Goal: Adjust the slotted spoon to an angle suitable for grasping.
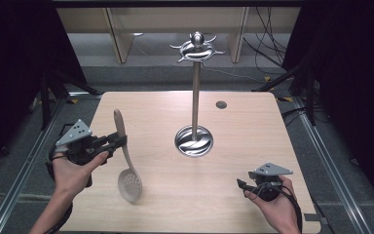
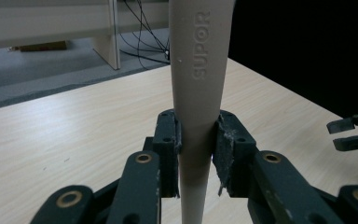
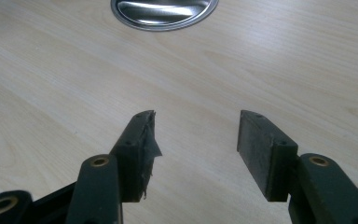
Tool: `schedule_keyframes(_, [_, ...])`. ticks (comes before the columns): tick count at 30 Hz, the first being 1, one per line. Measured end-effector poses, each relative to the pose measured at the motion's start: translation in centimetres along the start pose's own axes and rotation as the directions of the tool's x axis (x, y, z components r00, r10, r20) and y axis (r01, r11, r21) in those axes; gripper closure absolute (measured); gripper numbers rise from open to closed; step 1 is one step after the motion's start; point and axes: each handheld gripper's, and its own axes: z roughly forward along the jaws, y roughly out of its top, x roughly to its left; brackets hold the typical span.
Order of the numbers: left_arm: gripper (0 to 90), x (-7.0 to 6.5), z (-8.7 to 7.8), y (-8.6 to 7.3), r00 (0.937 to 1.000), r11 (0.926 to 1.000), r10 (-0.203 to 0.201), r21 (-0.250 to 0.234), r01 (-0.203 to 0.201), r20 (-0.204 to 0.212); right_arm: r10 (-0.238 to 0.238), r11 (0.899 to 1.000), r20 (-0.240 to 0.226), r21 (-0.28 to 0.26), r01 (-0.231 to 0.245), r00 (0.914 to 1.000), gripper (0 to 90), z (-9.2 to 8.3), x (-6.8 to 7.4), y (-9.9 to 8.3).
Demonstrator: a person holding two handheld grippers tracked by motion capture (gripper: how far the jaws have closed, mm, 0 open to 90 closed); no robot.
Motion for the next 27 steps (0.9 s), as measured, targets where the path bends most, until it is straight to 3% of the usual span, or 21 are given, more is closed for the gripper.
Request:
schedule_keyframes(5, [71.2, -0.4, 0.8, 0.9, 0.9998, 0.9998, 0.017, -0.012, -0.017, 0.007, 0.007, 1.000, -0.005, -0.013, -0.007, 1.0000, 47.3, -0.1, 0.0, 0.1])
schedule_keyframes(6, [71.2, -0.7, 1.1, 1.3, 0.9997, 0.9995, 0.022, -0.021, -0.022, 0.015, 0.033, 0.999, 0.009, -0.039, -0.033, 0.9994, 47.4, -0.3, 0.1, 0.2])
schedule_keyframes(7, [71.2, -0.7, 1.1, 1.3, 0.9997, 0.9995, 0.022, -0.021, -0.022, 0.015, 0.033, 0.999, 0.009, -0.039, -0.033, 0.9994, 47.4, -0.3, 0.1, 0.2])
schedule_keyframes(8, [71.2, -0.8, 1.3, 1.5, 0.9995, 0.9991, 0.025, -0.035, -0.025, 0.020, 0.003, 0.998, 0.019, -0.055, -0.002, 0.9998, 47.5, -0.5, -0.2, 0.3])
schedule_keyframes(11, [71.2, -1.3, 2.0, 2.3, 0.9987, 0.9982, 0.037, -0.048, -0.035, 0.035, 0.022, 0.997, 0.017, -0.079, -0.020, 0.9996, 47.4, -0.5, -0.3, 0.2])
schedule_keyframes(13, [71.2, -1.4, 2.3, 2.4, 0.9986, 0.9982, 0.036, -0.050, -0.034, 0.039, 0.048, 0.996, 0.011, -0.070, -0.047, 0.9988, 47.4, -0.5, -0.2, 0.2])
schedule_keyframes(14, [71.2, -1.5, 2.6, 2.7, 0.9981, 0.9976, 0.042, -0.056, -0.040, 0.044, 0.025, 0.997, 0.015, -0.070, -0.024, 0.9996, 47.5, -0.6, -0.6, 0.2])
schedule_keyframes(16, [71.2, -1.6, 2.8, 2.9, 0.9980, 0.9975, 0.045, -0.057, -0.042, 0.045, 0.038, 0.997, 0.008, -0.071, -0.037, 0.9992, 47.4, -0.6, -0.6, 0.2])
schedule_keyframes(17, [71.2, -1.6, 2.9, 3.0, 0.9979, 0.9973, 0.045, -0.060, -0.042, 0.046, 0.075, 0.995, 0.009, -0.073, -0.074, 0.9971, 47.4, -0.6, -0.4, 0.0])
schedule_keyframes(18, [71.2, -1.7, 3.2, 3.2, 0.9975, 0.9967, 0.051, -0.065, -0.048, 0.049, 0.024, 0.996, 0.025, -0.083, -0.022, 0.9994, 47.5, -0.6, -0.8, 0.1])
schedule_keyframes(19, [71.3, -1.7, 3.2, 3.2, 0.9975, 0.9967, 0.051, -0.065, -0.048, 0.049, 0.044, 0.995, 0.007, -0.088, -0.043, 0.9990, 47.4, -0.6, -0.8, 0.0])
schedule_keyframes(24, [71.2, -1.9, 3.8, 3.7, 0.9967, 0.9958, 0.061, -0.071, -0.057, 0.052, 0.034, 0.995, 0.033, -0.090, -0.031, 0.9989, 47.3, -0.7, -1.0, 0.0])
schedule_keyframes(27, [71.2, -2.0, 4.0, 3.9, 0.9964, 0.9954, 0.070, -0.070, -0.066, 0.049, 0.062, 0.994, 0.022, -0.088, -0.060, 0.9978, 47.2, -0.7, -0.8, -0.1])
